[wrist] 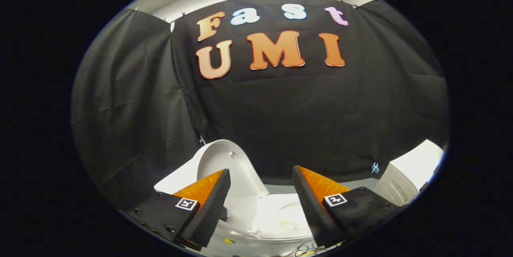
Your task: Open the toilet lid.
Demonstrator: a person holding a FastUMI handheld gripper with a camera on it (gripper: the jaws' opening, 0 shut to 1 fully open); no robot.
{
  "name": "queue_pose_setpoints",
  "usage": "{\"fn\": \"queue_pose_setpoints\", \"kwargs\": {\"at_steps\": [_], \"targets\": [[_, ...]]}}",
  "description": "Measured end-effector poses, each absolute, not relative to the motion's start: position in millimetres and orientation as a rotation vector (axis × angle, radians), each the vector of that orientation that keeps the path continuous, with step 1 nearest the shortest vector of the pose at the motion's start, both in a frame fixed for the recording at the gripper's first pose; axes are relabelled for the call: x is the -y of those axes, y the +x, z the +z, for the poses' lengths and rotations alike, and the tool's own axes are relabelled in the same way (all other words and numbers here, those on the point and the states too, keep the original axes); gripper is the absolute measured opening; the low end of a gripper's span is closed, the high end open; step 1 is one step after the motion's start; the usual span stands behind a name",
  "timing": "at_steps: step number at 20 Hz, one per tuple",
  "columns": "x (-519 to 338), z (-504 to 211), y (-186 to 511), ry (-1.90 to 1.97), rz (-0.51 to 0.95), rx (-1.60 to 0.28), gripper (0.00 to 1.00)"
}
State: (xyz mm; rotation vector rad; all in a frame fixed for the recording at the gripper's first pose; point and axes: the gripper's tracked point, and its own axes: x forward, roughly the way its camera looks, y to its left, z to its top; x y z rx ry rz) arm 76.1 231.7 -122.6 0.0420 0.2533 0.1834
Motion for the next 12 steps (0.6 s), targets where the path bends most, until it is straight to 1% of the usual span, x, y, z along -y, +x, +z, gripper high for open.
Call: {"fn": "queue_pose_setpoints", "kwargs": {"at_steps": [5, 12], "targets": [[-160, -77, 73, -0.003, 0.124, -0.198, 0.99], [-92, -52, 52, 0.006, 0.065, -0.178, 0.99]]}}
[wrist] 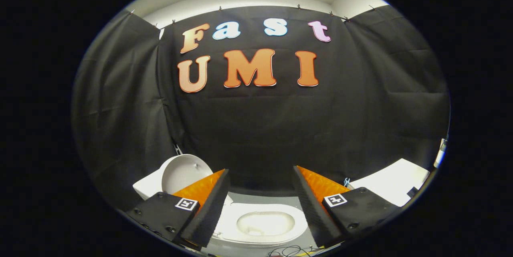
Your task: Open the toilet lid.
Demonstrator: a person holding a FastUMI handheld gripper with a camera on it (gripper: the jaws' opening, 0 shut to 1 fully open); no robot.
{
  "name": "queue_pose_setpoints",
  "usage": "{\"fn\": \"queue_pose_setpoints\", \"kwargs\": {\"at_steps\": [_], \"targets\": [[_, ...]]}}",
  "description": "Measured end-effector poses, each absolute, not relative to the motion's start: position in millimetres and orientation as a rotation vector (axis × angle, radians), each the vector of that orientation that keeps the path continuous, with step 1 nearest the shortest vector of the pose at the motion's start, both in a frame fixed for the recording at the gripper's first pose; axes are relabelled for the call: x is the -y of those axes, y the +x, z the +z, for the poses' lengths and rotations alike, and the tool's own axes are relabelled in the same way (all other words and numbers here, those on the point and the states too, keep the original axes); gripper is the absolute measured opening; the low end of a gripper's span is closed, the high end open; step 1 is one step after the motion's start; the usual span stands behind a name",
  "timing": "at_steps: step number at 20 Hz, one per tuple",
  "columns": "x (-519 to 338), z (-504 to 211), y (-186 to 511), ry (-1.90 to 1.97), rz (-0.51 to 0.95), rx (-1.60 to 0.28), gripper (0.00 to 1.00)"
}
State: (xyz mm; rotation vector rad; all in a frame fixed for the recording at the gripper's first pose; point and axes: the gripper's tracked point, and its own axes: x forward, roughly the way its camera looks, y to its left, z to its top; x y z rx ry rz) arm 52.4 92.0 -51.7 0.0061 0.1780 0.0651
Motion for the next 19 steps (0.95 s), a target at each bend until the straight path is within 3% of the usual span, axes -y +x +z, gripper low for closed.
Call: {"fn": "queue_pose_setpoints", "kwargs": {"at_steps": [19], "targets": [[-51, -43, 51, 0.013, -0.002, -0.140, 0.99]]}}
